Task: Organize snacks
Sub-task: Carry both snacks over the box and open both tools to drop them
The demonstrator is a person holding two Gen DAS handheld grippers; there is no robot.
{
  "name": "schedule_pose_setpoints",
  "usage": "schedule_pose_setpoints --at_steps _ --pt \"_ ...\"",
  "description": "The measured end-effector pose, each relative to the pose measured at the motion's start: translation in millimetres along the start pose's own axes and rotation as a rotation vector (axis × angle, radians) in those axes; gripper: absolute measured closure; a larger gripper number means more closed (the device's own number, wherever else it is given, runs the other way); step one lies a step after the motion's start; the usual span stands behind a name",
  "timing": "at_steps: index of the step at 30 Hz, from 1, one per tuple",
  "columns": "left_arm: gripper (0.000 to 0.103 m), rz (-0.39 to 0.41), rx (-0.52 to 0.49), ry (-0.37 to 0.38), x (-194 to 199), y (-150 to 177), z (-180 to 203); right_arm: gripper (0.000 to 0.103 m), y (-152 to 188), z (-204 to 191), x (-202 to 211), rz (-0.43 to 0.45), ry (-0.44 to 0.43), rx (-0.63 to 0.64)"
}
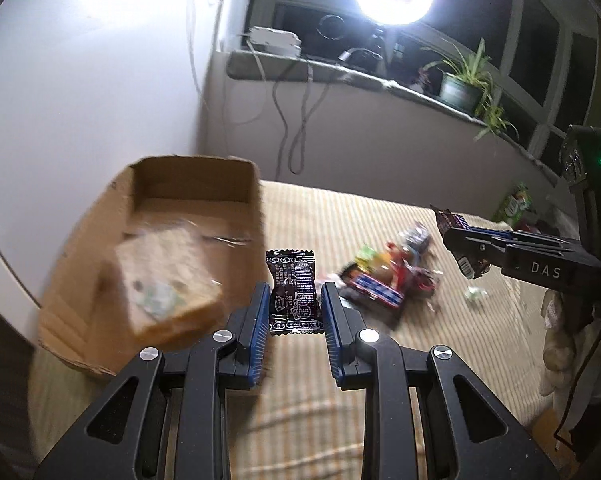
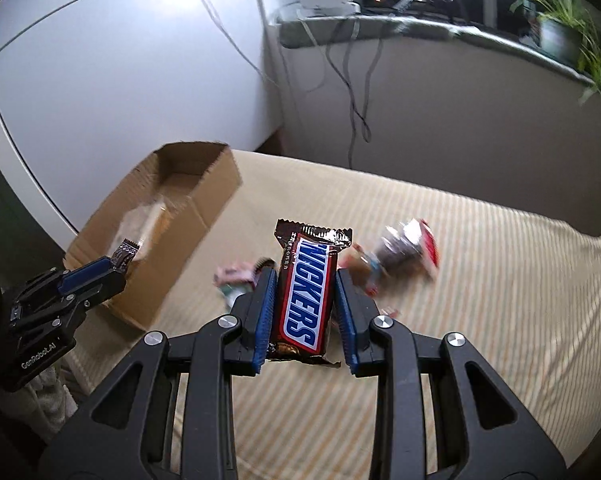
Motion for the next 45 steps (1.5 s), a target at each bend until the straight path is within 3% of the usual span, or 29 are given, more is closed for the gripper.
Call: schedule_pose_setpoints --at_steps 14,23,35,45 --pt "0.079 0.030 0.021 -0.113 -3 -22 -57 0.073 -36 -69 -55 -0.005 -0.072 0.098" --pt "0.079 0.024 0.027 -0.125 -20 -34 -75 0.073 -51 -102 -91 -0.026 -0.114 0.143" --pt "0.079 -0.002 0.055 -0.143 -46 -41 -98 0.073 -54 -123 -141 -0.084 -0.155 0.149" --pt "0.079 -0.014 0.074 -0.153 -56 -41 -108 0.073 -55 -124 -157 -0.103 -0.184 0.138"
Point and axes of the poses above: each gripper's, at about its wrist camera, not at the fingertips, and x roughly against the way its jaws point, z to its right, y to its underside, the point moved 4 cm from there along -x, roughly the way its jaws point, and after that the axes turned 10 degrees about z, right-handed, at the moved point
